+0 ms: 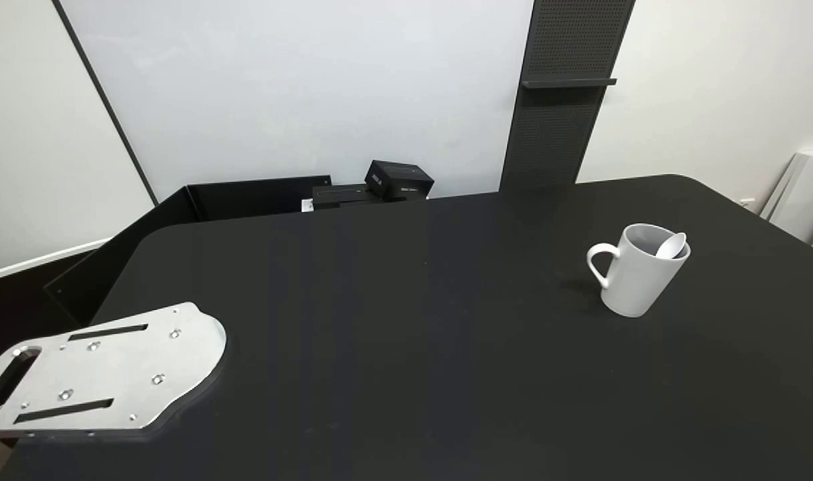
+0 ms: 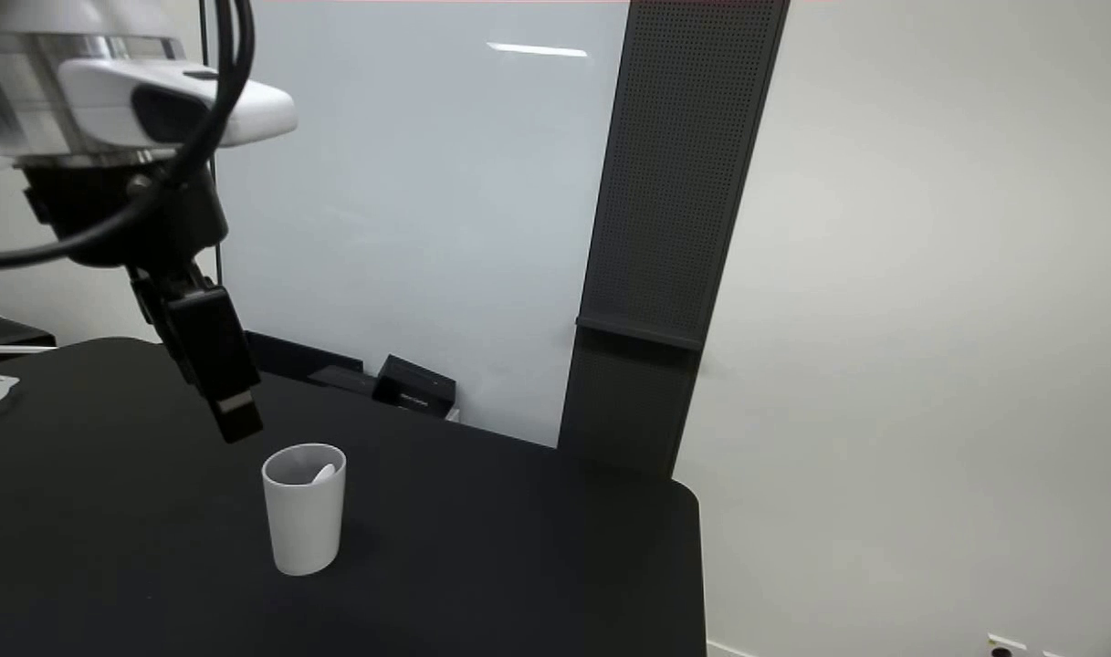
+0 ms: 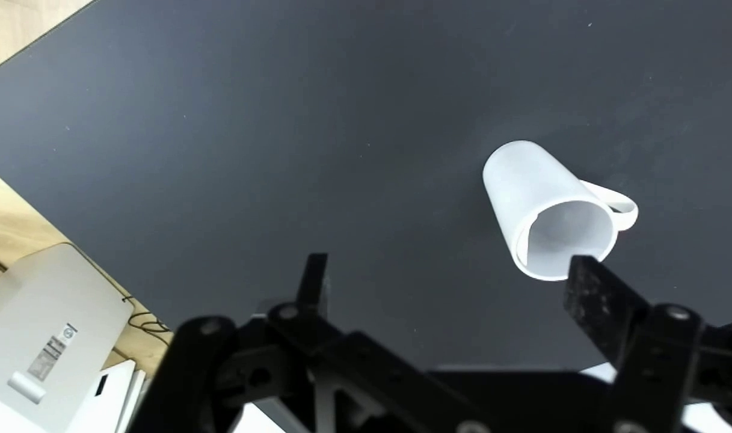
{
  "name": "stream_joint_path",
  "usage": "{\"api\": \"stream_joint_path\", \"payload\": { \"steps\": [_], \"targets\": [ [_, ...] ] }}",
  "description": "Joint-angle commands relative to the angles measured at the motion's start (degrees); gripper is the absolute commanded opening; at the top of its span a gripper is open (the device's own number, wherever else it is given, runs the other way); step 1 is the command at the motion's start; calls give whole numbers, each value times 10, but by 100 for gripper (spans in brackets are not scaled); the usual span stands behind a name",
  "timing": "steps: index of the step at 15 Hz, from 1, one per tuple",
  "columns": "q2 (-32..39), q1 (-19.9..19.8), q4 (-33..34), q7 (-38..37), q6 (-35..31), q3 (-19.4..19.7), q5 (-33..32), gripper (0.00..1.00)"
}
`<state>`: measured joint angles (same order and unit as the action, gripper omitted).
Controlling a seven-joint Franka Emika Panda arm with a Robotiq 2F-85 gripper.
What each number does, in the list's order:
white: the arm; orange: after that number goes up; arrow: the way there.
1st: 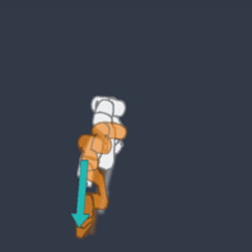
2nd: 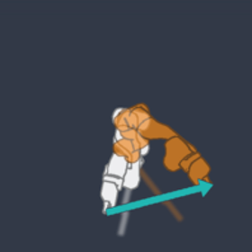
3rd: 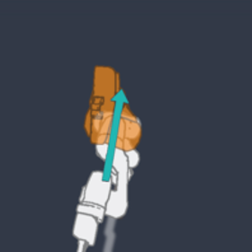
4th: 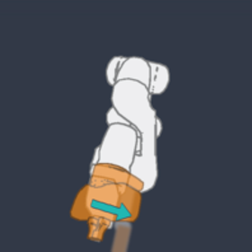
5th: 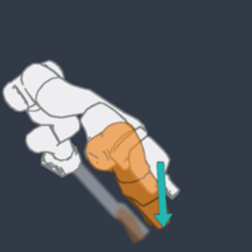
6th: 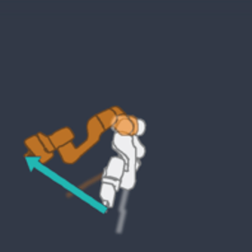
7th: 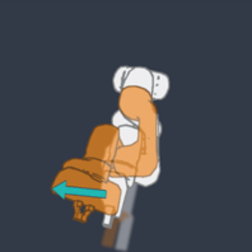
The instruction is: Put the spoon in the mug on the table
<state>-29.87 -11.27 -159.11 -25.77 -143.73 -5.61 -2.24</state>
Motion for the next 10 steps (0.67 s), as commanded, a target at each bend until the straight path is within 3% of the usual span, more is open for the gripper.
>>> {"api": "stream_joint_path", "payload": {
  "steps": [1,6,10],
  "targets": [
    [49,-26,10,-27,-40,-11,-24,100],
    [128,-68,48,-53,-84,-17,-73,100],
    [200,-66,104,-55,-94,2,-76,100]
  ]
}}
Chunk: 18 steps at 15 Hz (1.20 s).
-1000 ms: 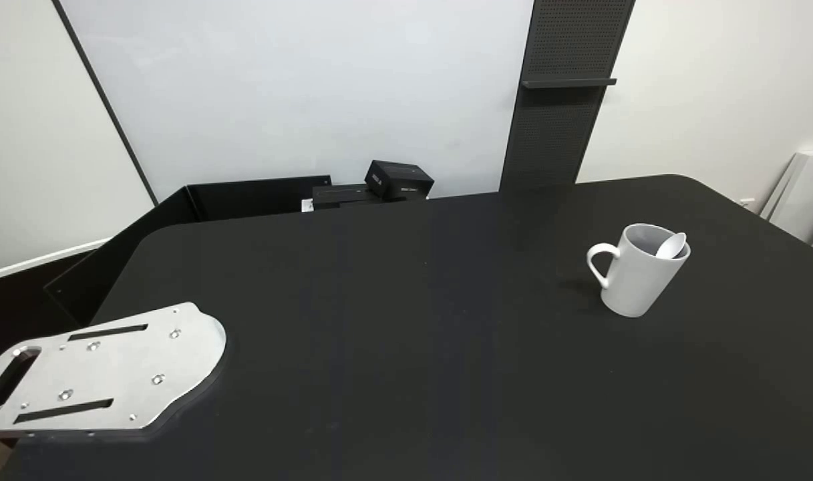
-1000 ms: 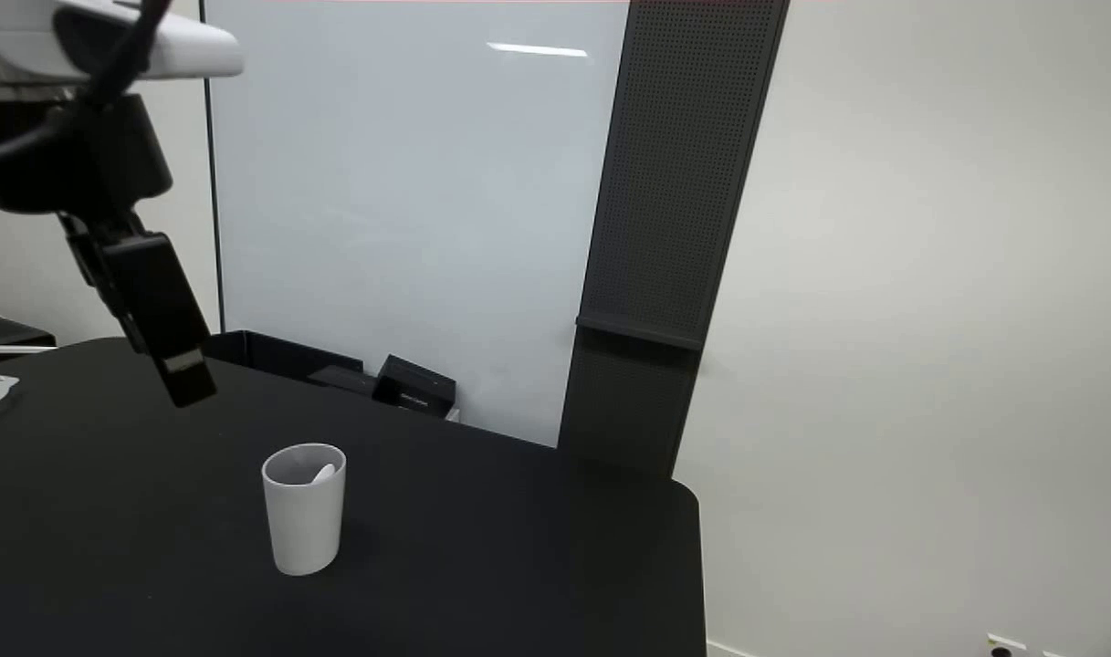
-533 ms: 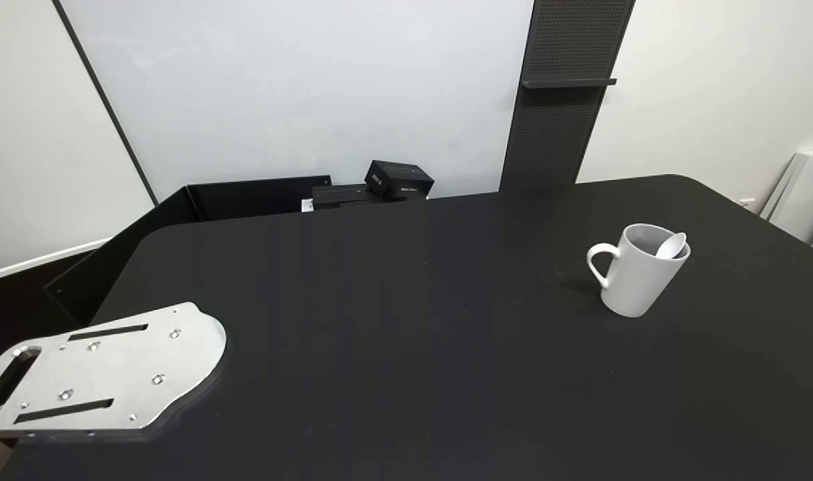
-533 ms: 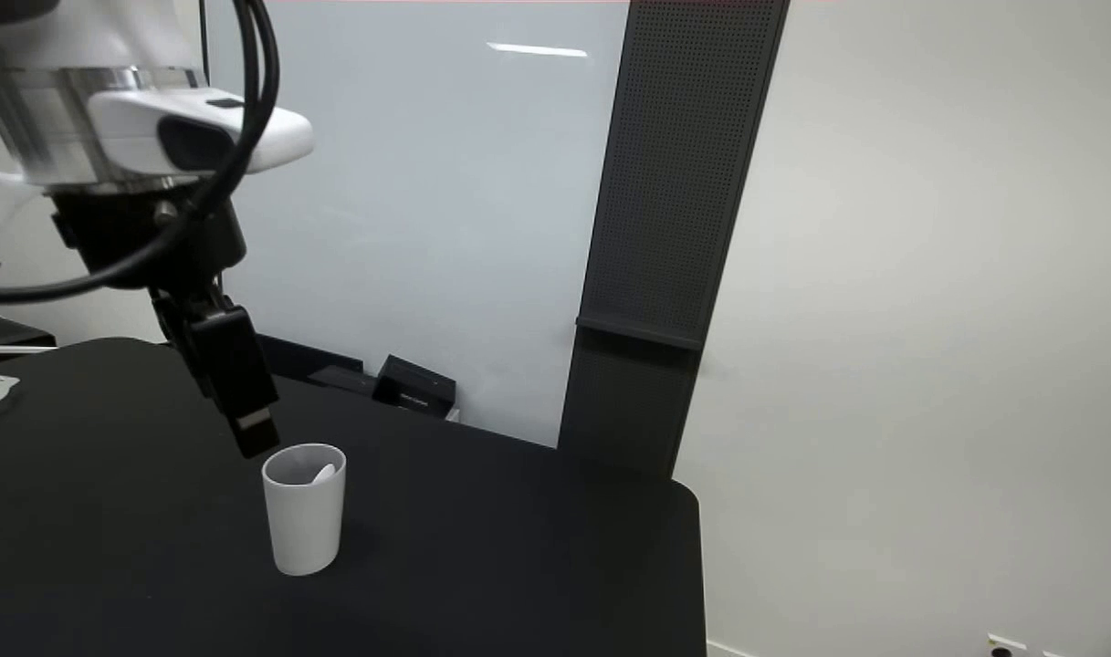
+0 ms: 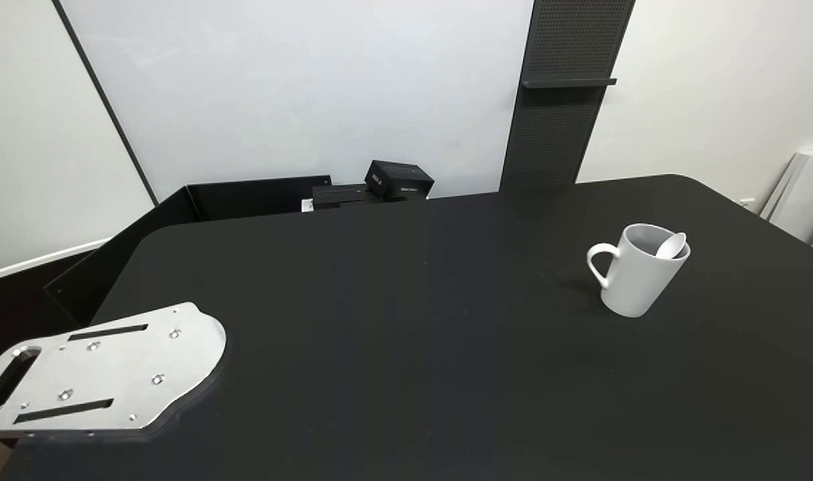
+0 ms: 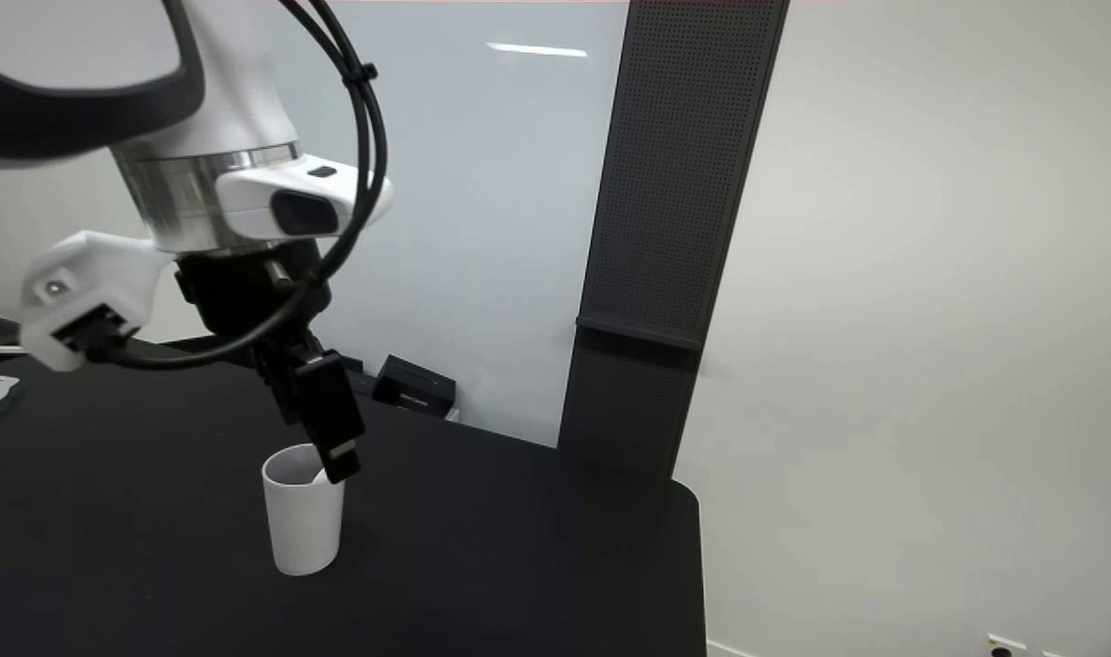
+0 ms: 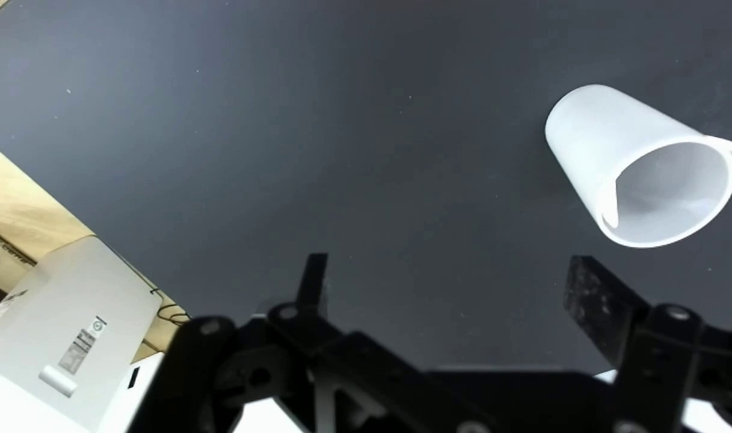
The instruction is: Put the spoon in the mug on the table
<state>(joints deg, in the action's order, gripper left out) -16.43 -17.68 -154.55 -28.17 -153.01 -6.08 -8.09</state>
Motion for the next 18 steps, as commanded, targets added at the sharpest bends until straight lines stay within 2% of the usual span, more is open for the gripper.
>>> {"api": "stream_joint_path", "payload": {
  "steps": [1,6,8,9,11,18],
  "targets": [
    [80,4,72,-28,2,13,-14,100],
    [129,49,129,-10,20,43,15,100],
    [148,79,156,44,46,53,77,100],
    [121,71,115,13,15,60,34,100],
    [134,88,134,36,30,63,66,100],
    [140,92,141,39,34,67,70,100]
  ]
}}
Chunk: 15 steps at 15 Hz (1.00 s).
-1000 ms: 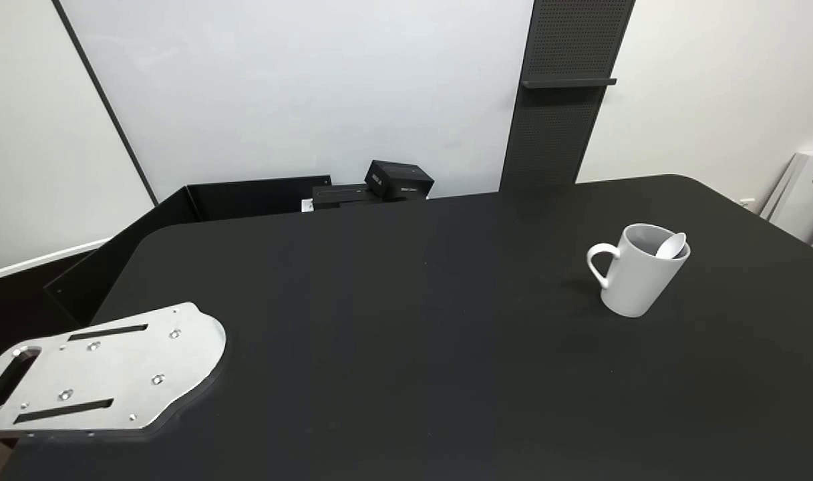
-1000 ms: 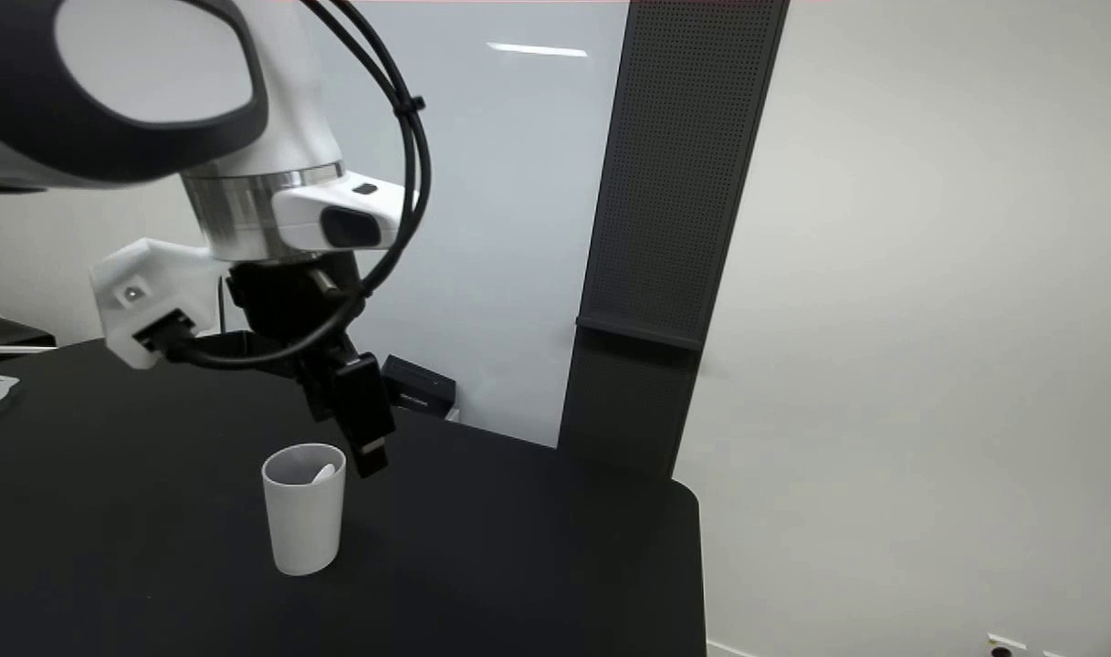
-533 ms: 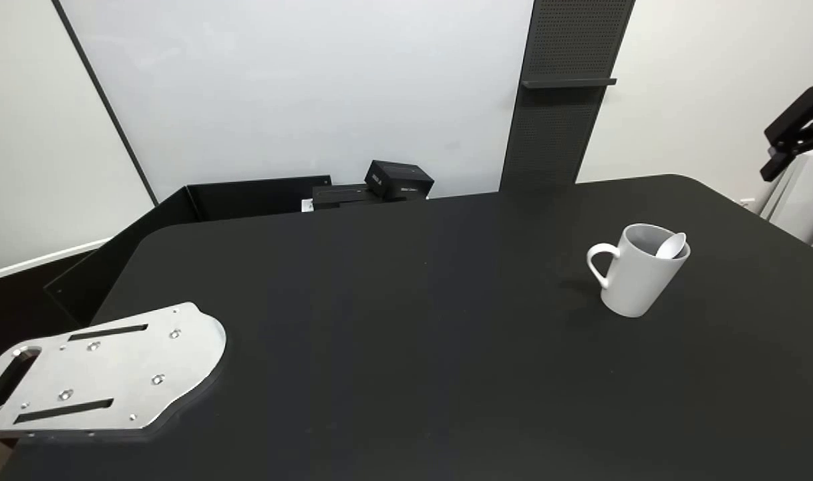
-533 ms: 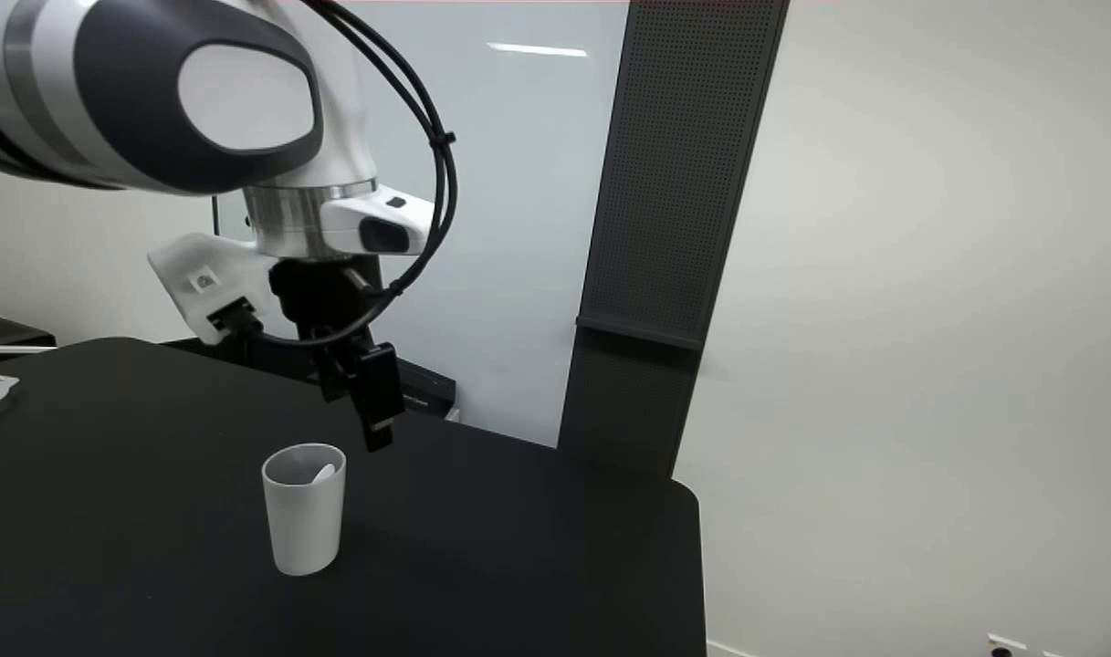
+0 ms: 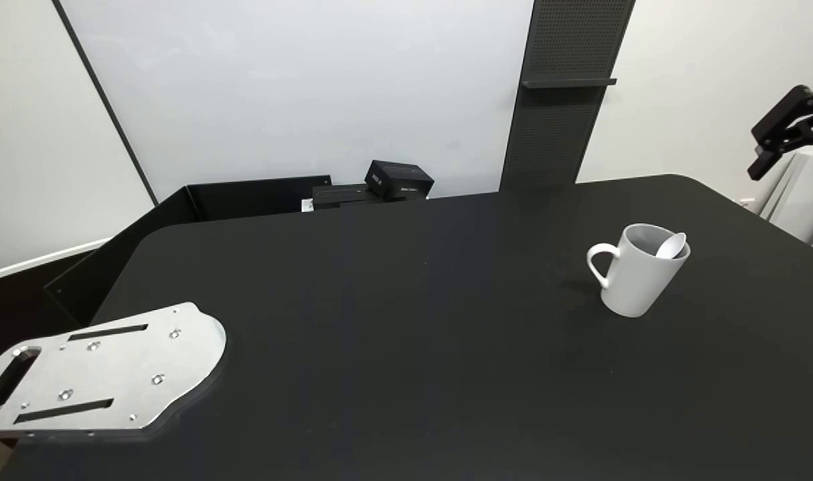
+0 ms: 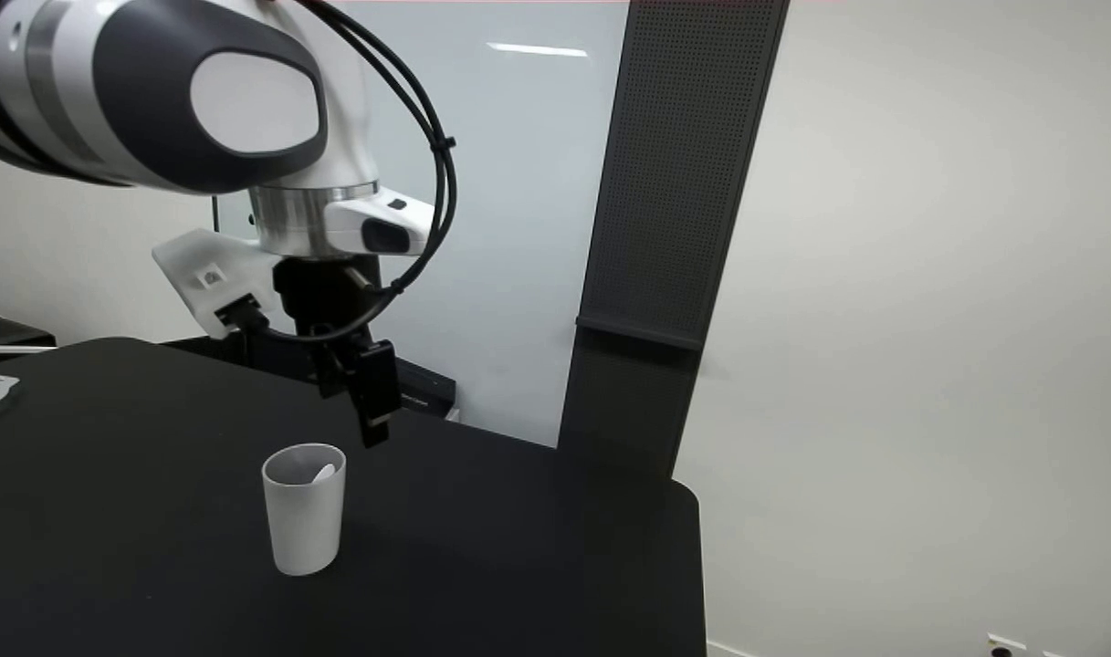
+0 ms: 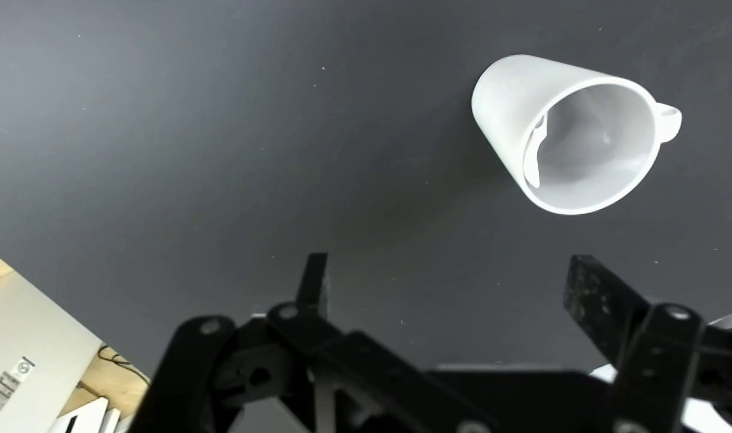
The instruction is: Put the spoon in the mug on the table
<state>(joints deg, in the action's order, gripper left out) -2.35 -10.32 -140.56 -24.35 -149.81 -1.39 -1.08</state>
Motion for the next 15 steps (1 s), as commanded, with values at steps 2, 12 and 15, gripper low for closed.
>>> {"api": "stream_joint_path", "payload": {
  "steps": [2,12,15],
  "targets": [
    [4,21,1,-10,-7,20,-10,100],
    [91,54,41,-10,-33,33,36,100],
    [112,67,55,-17,-28,36,50,100]
  ]
}}
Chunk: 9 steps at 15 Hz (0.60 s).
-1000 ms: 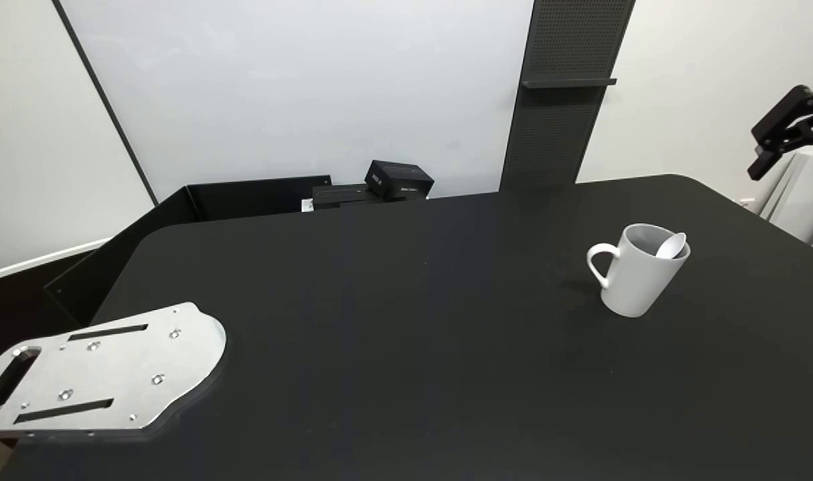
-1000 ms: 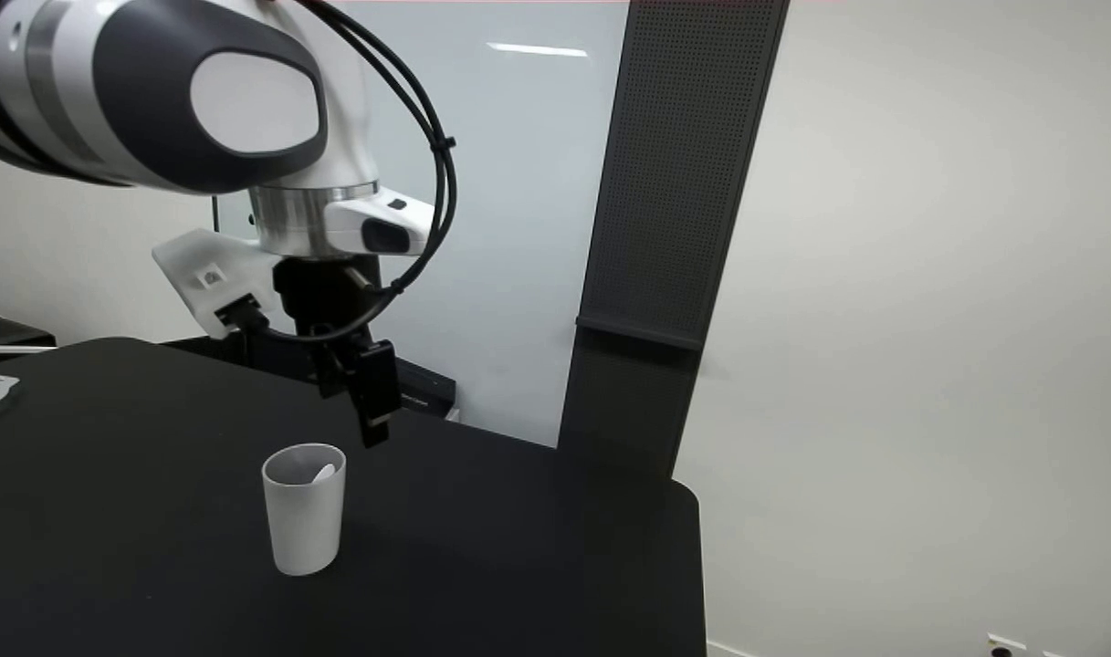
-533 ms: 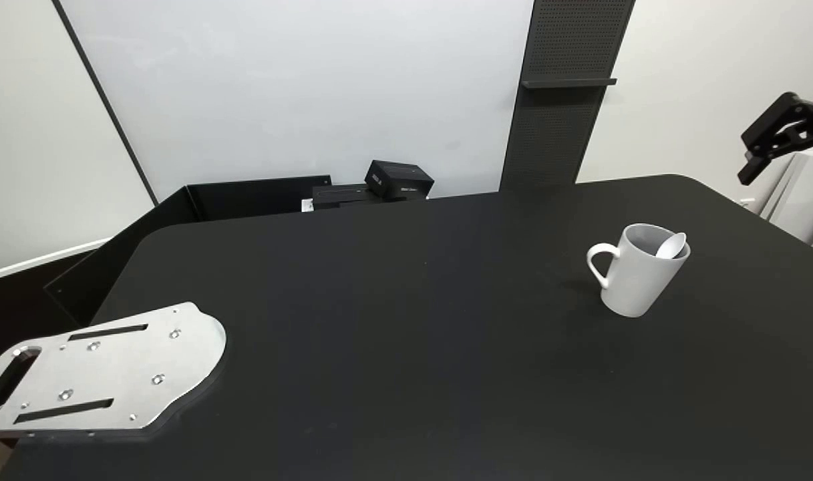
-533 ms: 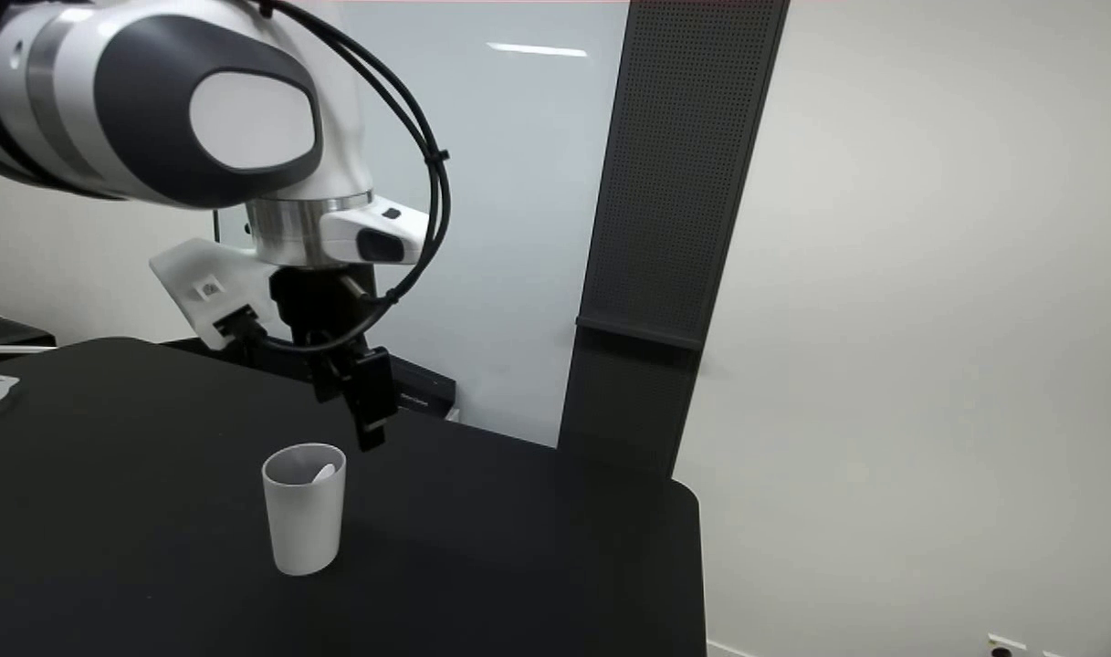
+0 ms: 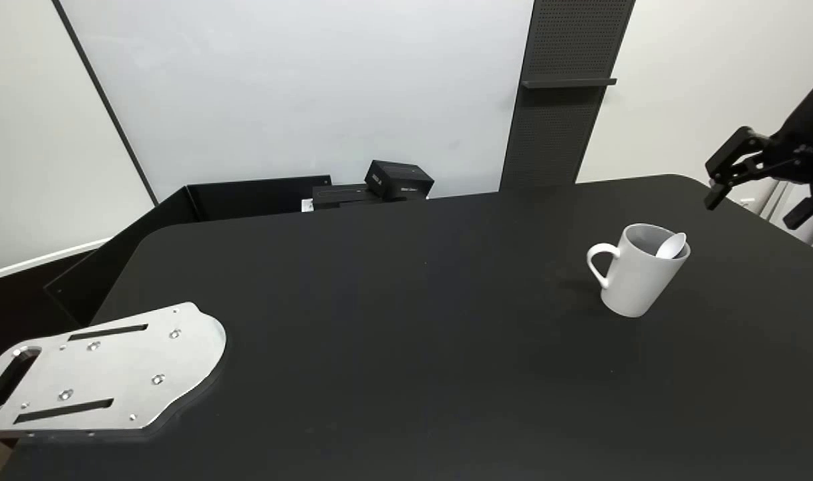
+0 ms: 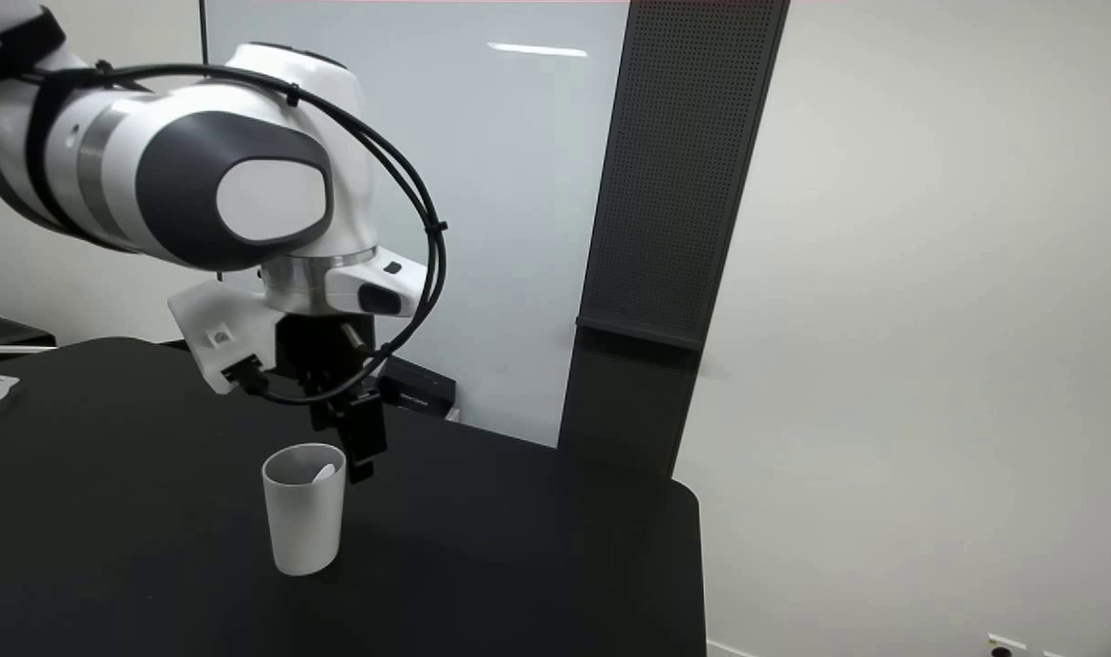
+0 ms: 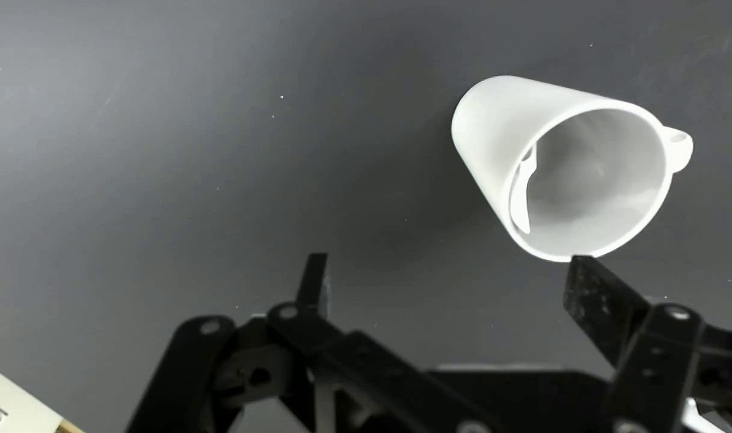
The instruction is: Put the spoon in the mug on the table
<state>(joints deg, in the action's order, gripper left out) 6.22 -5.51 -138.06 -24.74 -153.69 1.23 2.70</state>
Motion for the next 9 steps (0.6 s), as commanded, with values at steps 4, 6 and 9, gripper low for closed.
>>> {"api": "stream_joint_path", "payload": {
  "steps": [4,6,9],
  "targets": [
    [46,37,46,-12,5,16,-6,100],
    [57,46,62,-17,9,22,-16,100],
    [71,58,80,-24,12,35,-36,100]
  ]
}}
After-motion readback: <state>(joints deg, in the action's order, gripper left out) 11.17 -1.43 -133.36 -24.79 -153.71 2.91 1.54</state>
